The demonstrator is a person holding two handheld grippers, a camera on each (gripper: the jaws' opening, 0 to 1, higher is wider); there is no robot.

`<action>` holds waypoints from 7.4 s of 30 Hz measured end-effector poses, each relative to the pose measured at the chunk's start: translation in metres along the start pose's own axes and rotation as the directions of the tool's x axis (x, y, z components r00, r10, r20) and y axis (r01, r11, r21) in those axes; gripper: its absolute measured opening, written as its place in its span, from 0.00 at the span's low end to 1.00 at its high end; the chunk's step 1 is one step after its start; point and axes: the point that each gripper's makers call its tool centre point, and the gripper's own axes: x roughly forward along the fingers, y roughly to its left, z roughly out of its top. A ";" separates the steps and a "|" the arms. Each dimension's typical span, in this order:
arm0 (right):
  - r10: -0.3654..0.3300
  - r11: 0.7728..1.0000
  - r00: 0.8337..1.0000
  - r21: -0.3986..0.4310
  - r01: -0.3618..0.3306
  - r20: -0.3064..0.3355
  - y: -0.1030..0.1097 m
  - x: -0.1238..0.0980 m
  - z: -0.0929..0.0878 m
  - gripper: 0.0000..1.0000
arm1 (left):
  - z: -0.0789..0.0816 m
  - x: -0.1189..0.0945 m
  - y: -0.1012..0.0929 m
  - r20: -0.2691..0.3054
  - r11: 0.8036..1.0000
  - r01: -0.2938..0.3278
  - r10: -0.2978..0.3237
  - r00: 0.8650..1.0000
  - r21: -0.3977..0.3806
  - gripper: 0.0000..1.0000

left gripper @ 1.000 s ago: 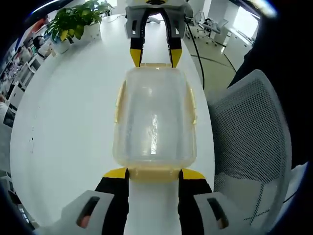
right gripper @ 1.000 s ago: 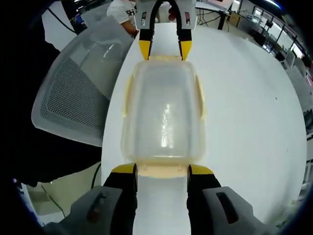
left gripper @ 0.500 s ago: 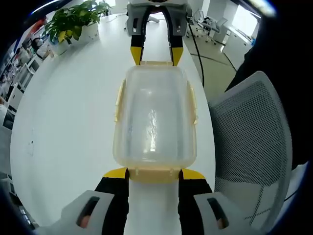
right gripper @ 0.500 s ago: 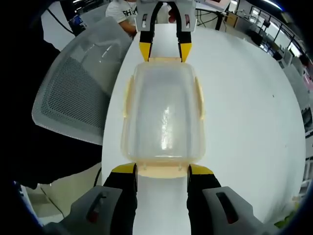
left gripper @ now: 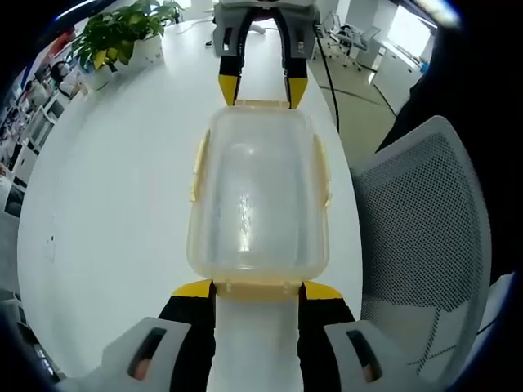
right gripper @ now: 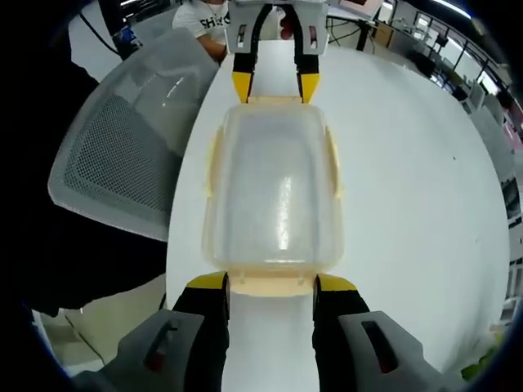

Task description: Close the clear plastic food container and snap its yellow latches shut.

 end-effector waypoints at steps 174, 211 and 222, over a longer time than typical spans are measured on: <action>-0.110 0.975 0.927 0.218 0.032 0.358 -0.007 -0.001 0.092 0.29 | 0.072 -0.010 -0.009 0.255 0.895 -0.192 0.312 0.915 -0.403 0.25; 0.016 0.976 0.970 0.209 -0.068 0.242 -0.028 0.019 0.085 0.32 | 0.080 0.004 -0.036 0.252 0.934 -0.104 0.198 0.947 -0.343 0.35; 0.032 0.981 0.975 0.178 -0.072 0.219 -0.026 0.019 0.088 0.31 | 0.083 0.012 -0.042 0.187 0.946 -0.213 0.261 0.947 -0.244 0.39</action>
